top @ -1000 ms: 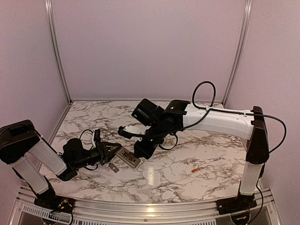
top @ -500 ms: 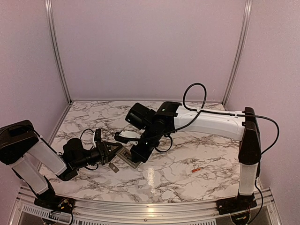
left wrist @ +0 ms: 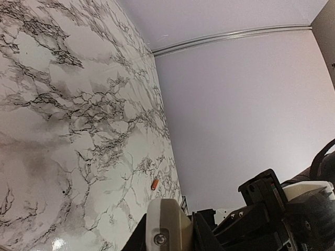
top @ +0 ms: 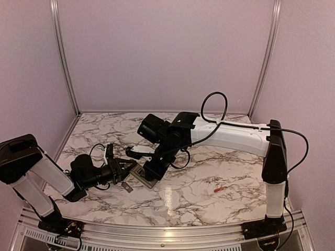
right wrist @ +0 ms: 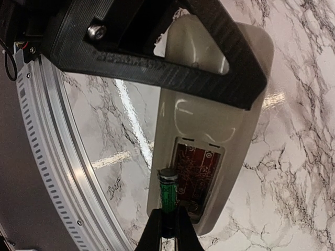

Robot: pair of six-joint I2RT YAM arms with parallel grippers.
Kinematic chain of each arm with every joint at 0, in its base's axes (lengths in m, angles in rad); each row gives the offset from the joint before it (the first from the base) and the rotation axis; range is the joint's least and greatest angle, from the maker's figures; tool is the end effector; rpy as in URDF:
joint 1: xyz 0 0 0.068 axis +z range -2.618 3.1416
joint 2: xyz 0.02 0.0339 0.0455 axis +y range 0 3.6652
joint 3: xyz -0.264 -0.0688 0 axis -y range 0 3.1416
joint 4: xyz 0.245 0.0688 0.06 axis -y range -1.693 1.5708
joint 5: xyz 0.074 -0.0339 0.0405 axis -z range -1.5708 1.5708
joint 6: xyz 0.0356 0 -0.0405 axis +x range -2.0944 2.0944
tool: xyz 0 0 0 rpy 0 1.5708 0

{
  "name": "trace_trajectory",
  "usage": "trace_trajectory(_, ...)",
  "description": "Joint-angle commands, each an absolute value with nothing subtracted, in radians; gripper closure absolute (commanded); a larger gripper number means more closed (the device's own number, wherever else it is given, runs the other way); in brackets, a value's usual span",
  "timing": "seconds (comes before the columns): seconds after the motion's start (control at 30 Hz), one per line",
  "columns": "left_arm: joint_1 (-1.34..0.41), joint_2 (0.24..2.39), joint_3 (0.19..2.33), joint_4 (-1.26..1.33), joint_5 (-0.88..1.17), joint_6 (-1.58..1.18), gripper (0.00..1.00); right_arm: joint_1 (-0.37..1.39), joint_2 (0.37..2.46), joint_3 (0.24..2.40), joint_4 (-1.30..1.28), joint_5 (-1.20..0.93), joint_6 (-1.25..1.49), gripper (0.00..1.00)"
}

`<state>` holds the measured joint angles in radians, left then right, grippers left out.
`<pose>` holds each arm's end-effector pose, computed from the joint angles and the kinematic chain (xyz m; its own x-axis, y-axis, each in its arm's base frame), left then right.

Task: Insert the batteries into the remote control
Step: Place the battery in the battery compartment.

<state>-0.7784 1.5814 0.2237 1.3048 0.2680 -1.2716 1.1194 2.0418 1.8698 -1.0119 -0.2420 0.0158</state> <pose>0.1653 -0.1762 0.1450 -0.8380 -0.4677 -0.2810 0.2191 0.1831 -0.9584 0.1810 0.3928 0.2654 -0.4184 -0.8278 -0.3738 -0.9066 0.3553 0.2279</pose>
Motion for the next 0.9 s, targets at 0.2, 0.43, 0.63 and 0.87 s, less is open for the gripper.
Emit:
trace_trajectory(0.2,-0.785,1.552,0.244,1.767,0.265,-1.265,1.0,1.129,2.087,1.936,-1.076,-0.199,0.038,0.98)
trace_trajectory(0.43,-0.785,1.546,0.244,1.767,0.259,-1.265,1.0,1.129,2.108,1.965,-1.109,-0.19,0.042,0.97)
trace_trajectory(0.63,-0.785,1.547,0.245,1.769,0.261,-1.269,1.0,1.129,2.105,1.976,-1.084,-0.272,0.04,0.93)
trace_trajectory(0.87,-0.785,1.53,0.242,1.769,0.262,-1.268,1.0,1.129,2.127,1.994,-1.081,-0.3,0.039,0.9)
